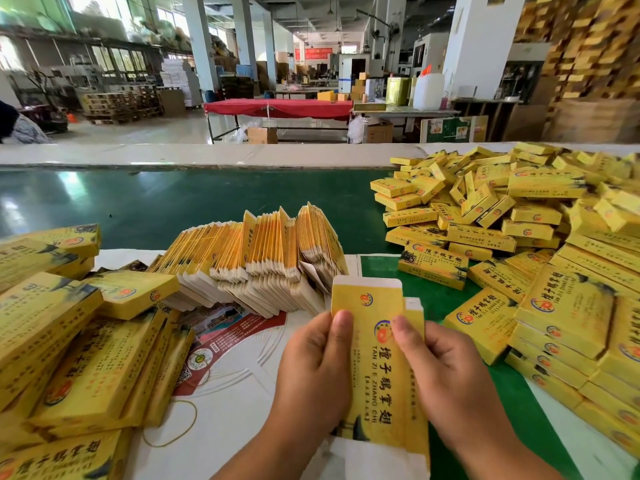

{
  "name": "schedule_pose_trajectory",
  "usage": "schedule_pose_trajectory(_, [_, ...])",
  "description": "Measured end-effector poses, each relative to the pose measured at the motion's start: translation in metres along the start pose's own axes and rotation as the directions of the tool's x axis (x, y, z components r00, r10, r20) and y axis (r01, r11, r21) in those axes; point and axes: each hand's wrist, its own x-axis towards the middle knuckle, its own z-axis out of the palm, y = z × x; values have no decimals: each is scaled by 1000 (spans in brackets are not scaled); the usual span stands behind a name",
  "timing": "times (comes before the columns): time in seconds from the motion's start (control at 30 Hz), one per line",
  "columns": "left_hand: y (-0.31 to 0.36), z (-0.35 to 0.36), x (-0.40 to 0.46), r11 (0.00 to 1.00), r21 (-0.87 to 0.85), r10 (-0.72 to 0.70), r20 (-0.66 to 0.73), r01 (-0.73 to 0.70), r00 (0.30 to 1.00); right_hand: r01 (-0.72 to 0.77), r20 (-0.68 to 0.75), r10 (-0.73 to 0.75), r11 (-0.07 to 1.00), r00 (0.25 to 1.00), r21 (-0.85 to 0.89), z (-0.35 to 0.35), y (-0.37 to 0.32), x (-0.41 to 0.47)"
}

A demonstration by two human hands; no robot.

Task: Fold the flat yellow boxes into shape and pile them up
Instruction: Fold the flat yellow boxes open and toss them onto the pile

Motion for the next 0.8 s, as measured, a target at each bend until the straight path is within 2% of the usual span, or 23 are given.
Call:
schedule_pose_trajectory(0.2, [-2,3,-2,1000,27,-2,18,2,1000,-9,-29,8,1000,1000,-29,0,1,3])
schedule_pose_trajectory(0.33, [-4,3,-6,946,313,99,-49,-79,994,75,-120,-98,981,988,-179,-3,4,4])
schedule_pose_trajectory(0.4, [-6,2,-7,875,478,87,4,-79,996,110,-154,-155,957,976,-269,-5,6,4])
schedule_pose_trajectory(0.47, [-5,1,-9,814,574,42,89,-86,995,99,-130,-140,954,982,-282,-4,6,3])
schedule_pose_trajectory(0.53, [-1,3,-10,878,476,-35,179,-56,983,71,11,-70,987,997,-147,-1,5,0])
schedule_pose_trajectory(0.6, [3,2,-8,978,204,-107,312,43,944,82,152,-75,996,986,-40,1,5,-2])
schedule_pose_trajectory(0.63, [4,0,-7,989,68,-145,368,129,919,111,161,-103,993,982,-42,1,5,-3])
schedule_pose_trajectory(0.73, [8,-9,-5,899,-218,-264,420,379,868,207,26,-206,964,978,-167,-2,3,-2])
schedule_pose_trajectory(0.8, [7,-13,-2,836,-324,-276,448,442,850,258,-78,-289,927,954,-273,-6,0,-1])
